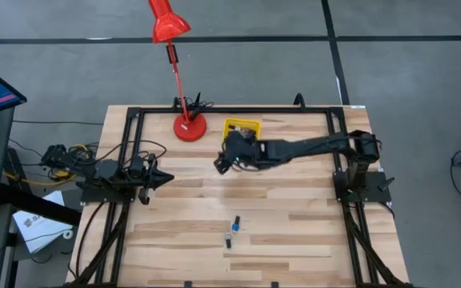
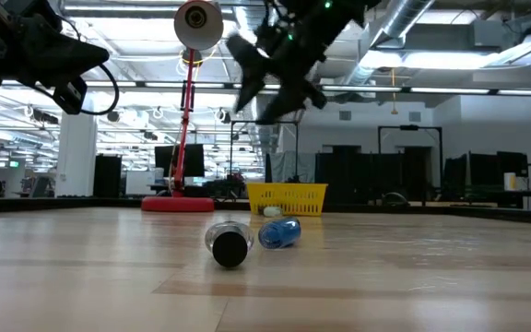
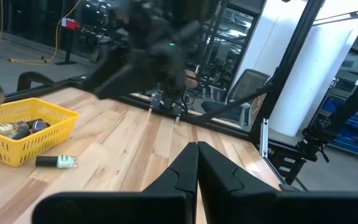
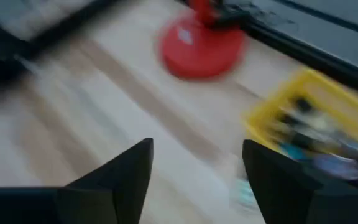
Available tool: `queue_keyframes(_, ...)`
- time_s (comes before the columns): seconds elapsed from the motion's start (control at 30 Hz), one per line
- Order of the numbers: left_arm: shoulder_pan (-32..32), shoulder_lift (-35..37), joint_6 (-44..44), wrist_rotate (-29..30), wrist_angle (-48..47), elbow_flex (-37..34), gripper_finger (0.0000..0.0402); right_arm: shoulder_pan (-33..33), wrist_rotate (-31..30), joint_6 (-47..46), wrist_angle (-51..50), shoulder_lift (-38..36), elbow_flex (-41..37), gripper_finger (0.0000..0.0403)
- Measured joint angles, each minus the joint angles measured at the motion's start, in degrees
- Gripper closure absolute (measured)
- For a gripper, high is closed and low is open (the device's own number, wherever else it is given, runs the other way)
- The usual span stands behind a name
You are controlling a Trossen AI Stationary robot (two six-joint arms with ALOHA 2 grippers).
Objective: Pick & Place Nail Polish
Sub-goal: Put the light blue nail polish bottle into the yellow bin
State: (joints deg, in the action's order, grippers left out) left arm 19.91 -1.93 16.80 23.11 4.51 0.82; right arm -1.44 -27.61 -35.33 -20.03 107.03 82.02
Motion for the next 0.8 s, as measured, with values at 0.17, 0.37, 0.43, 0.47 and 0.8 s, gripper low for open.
queue_keyframes(0.17, 0.0, -0.3, 0.0, -0.1, 0.4, 0.0, 0.0401, 2.5, 2.6, -1.5, 9.2, -0.6, -9.4, 0.0159)
queue_keyframes(0.37, 0.0, -1.6, 0.0, -0.5, 1.1, 0.0, 0.0401, 4.2, -2.5, -6.5, 21.3, -0.2, -19.3, 0.0159)
queue_keyframes(0.43, 0.0, -1.9, 0.0, -0.5, 1.2, 0.0, 0.0401, 4.4, -3.2, -6.3, 23.6, -0.2, -21.2, 0.0159)
queue_keyframes(0.47, 0.0, -2.0, 0.0, -0.5, 1.3, 0.0, 0.0401, 4.3, -3.4, -5.8, 23.8, -0.2, -21.8, 0.0159)
queue_keyframes(0.8, 0.0, -2.0, 0.0, -0.5, 1.6, 0.0, 0.0401, 2.7, -5.4, -0.3, 29.1, -0.2, -26.1, 0.0159)
